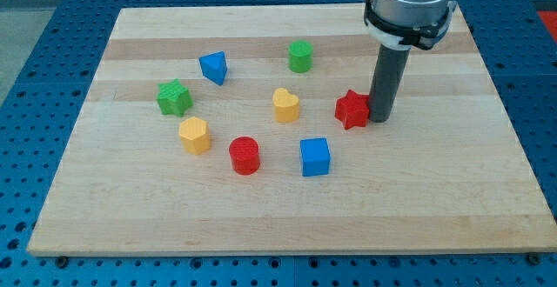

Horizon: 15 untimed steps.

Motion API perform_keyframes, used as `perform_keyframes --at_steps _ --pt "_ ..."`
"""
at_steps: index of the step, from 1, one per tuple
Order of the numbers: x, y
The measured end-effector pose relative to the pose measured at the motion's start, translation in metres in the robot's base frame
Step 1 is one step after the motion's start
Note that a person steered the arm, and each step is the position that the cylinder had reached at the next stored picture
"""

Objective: Slightly move the green circle above the yellow heart

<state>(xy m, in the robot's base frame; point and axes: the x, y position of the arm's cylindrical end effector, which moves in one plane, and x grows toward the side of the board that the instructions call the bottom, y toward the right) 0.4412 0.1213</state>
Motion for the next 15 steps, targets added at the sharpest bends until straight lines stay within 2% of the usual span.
perform_keyframes --at_steps 1,2,3,4,5,6,8,13,14,15 --pt "-0.039 0.021" --pt "-0.106 0.022" --pt "-0.167 0.007" --pt "-0.186 -0.040" --pt "-0.186 -0.096" --pt "-0.186 -0.103" --pt "-0.157 -0.103" --pt "-0.119 -0.106" --pt "-0.115 -0.106" --pt "-0.130 -0.104"
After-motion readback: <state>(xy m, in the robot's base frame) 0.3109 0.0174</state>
